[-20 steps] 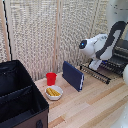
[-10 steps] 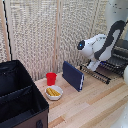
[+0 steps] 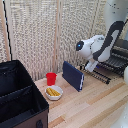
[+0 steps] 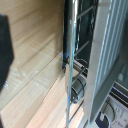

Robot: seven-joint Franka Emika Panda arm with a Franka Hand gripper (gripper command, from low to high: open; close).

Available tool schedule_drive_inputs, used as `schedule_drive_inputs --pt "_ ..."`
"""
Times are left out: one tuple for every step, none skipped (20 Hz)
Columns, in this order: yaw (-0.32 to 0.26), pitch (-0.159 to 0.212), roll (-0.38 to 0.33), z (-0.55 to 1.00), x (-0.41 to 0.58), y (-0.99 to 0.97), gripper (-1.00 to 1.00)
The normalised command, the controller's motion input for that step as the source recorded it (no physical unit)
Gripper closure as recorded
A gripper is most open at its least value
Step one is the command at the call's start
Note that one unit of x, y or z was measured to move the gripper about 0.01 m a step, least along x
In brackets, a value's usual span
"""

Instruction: Gently stretch your hand towards the oven tray's handle, obtaining a firm grip, and draw it cautiously out of the oven. Transition your grip to the hot dog bowl, gingerly seizing the edge, and elevate it from the surface. Hover the bowl over the tray, delicately lower it, and temper your grip, establishing the bowl's equilibrium.

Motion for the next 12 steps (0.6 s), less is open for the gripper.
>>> schedule_drive_inputs --pt "-0.080 -0.007 -0.029 0.68 0.277 0.16 -1.00" --pt "-0.093 0.000 -0.006 0.73 0.300 0.15 -1.00" --pt "-0.107 0.000 0.000 0.77 0.297 0.14 -1.00" --pt "-0.105 0.000 0.000 0.83 0.294 0.15 -1.00" --pt "-0.105 0.000 0.000 0.82 0.300 0.14 -1.00" --pt "-0.114 0.000 0.000 0.81 0.337 0.12 -1.00" --pt "-0.112 0.000 0.000 0.79 0.297 0.13 -1.00" --pt "-0.121 0.000 0.000 0.77 0.326 0.11 -1.00" --pt "-0.137 -0.014 0.000 0.74 0.309 0.14 -1.00" --pt "-0.146 -0.032 0.006 0.74 0.317 0.17 -1.00" --pt "-0.160 -0.059 0.019 0.70 0.291 0.25 -1.00" --pt "-0.169 -0.075 0.020 0.67 0.266 0.33 -1.00"
